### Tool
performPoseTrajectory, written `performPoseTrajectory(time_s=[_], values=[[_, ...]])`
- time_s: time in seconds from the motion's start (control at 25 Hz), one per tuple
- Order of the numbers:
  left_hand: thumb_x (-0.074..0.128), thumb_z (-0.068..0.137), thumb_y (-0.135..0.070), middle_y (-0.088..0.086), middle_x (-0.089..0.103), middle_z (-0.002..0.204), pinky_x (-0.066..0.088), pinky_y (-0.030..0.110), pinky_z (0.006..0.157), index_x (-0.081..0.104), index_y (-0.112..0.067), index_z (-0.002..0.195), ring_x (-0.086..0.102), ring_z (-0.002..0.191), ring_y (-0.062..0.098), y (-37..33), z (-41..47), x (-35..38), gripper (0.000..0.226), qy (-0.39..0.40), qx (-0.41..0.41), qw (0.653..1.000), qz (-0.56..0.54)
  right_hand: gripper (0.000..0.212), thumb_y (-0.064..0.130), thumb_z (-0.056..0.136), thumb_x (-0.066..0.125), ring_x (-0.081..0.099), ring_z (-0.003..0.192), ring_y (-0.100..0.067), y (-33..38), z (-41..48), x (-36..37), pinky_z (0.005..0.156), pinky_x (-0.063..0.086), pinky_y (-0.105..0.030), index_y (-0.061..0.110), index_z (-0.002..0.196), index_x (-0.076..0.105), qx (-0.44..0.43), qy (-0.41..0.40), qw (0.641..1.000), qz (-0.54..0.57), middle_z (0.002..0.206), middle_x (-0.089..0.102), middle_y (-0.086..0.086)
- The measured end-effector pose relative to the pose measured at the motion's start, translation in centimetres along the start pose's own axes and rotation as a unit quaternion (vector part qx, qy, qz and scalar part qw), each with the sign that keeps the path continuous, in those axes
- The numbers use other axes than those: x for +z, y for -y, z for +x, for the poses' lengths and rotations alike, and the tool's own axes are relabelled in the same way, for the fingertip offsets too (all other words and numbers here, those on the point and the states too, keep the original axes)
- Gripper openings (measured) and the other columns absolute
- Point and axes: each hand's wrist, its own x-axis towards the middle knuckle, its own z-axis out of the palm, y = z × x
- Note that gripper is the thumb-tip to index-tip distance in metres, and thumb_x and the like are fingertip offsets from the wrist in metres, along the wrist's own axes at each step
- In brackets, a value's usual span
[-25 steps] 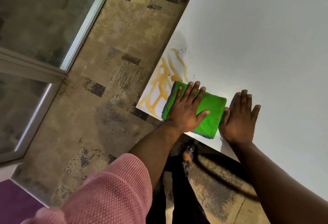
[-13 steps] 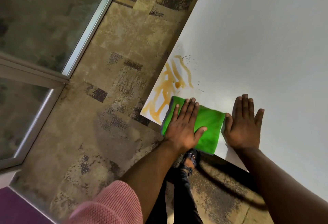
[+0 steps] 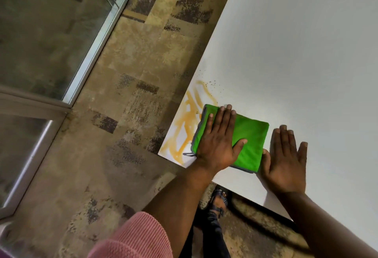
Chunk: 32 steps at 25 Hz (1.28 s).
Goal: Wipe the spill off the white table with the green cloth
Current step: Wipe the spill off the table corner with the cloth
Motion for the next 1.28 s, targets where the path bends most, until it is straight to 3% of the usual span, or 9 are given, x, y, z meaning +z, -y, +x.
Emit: performPoseTrajectory(time_s=[0.32,0.48,0.6,0.64,0.8,1.04,1.12,1.28], values=[[0.030,0.106,-0.058,0.009,-0.002,0.173,0.008,0.050,0.130,0.003,-0.007,0.163,-0.005,0.160,0.023,0.5,-6.2,0.9,0.081,0.008,-0.041,0.999,-0.003,0.069,0.042,0.105,0.026,0.012,0.160,-0.026,-0.1,1.5,-0.4,0.126,0.006,-0.060,0.008,0.164,0.020,-0.027,-0.001,1.000,0.005,0.173,0.014,-0.011],[0.025,0.106,-0.059,0.009,-0.003,0.173,0.004,0.050,0.128,0.003,-0.007,0.163,-0.006,0.160,0.023,0.2,-2.6,0.9,0.080,0.003,-0.065,0.998,0.023,0.067,0.040,0.105,0.026,0.013,0.160,-0.027,-0.1,8.6,-1.2,0.127,0.007,-0.059,0.009,0.164,0.020,-0.029,-0.013,0.999,0.018,0.173,0.015,-0.011],[0.025,0.106,-0.056,0.010,-0.001,0.173,0.002,0.050,0.129,0.006,-0.007,0.163,-0.005,0.160,0.024,-0.4,0.9,0.1,0.078,-0.026,-0.139,0.990,-0.007,0.068,0.040,0.103,0.026,0.013,0.160,-0.026,-0.1,10.1,-1.0,0.127,0.006,-0.058,0.008,0.163,0.023,-0.017,-0.011,1.000,0.009,0.173,0.017,-0.010],[0.028,0.107,-0.053,0.009,0.002,0.173,0.004,0.051,0.129,0.009,-0.009,0.163,-0.002,0.160,0.025,-0.8,0.9,0.0,0.074,-0.041,-0.131,0.990,-0.021,0.069,0.040,0.102,0.026,0.012,0.161,-0.025,-0.1,10.0,-1.0,0.128,0.005,-0.057,0.009,0.163,0.023,-0.017,-0.008,1.000,0.006,0.173,0.017,-0.009],[0.043,0.106,-0.038,0.001,0.022,0.171,0.020,0.055,0.125,0.033,-0.021,0.160,0.010,0.160,0.024,-1.7,-1.4,0.4,0.056,-0.048,0.064,0.997,-0.011,0.069,0.040,0.102,0.027,0.009,0.161,-0.023,-0.2,10.1,-1.3,0.128,0.005,-0.055,0.010,0.164,0.021,-0.020,0.007,1.000,0.001,0.173,0.014,-0.008],[0.034,0.108,-0.052,0.005,0.011,0.173,0.010,0.052,0.128,0.019,-0.021,0.164,0.001,0.160,0.026,2.4,4.4,-1.1,0.065,0.021,0.253,0.965,0.061,0.069,0.039,0.103,0.029,0.011,0.161,-0.026,-0.3,9.9,-1.3,0.127,0.006,-0.057,0.008,0.164,0.021,-0.031,-0.006,0.999,0.003,0.173,0.014,-0.010],[0.036,0.107,-0.054,0.004,0.013,0.172,0.011,0.053,0.128,0.020,-0.022,0.163,0.002,0.161,0.026,3.0,4.7,-0.9,0.066,0.012,0.253,0.967,0.037,0.069,0.039,0.102,0.029,0.010,0.161,-0.026,-0.1,10.1,-1.3,0.128,0.004,-0.056,0.008,0.164,0.021,-0.027,-0.001,1.000,0.002,0.173,0.013,-0.009],[0.038,0.106,-0.053,0.002,0.015,0.172,0.015,0.053,0.126,0.023,-0.022,0.163,0.004,0.161,0.023,2.1,5.1,-1.2,0.066,-0.033,0.106,0.994,-0.005,0.069,0.038,0.101,0.032,0.011,0.161,-0.027,0.2,10.0,-1.5,0.127,0.005,-0.057,0.007,0.163,0.023,-0.024,-0.001,1.000,-0.007,0.173,0.014,-0.010]])
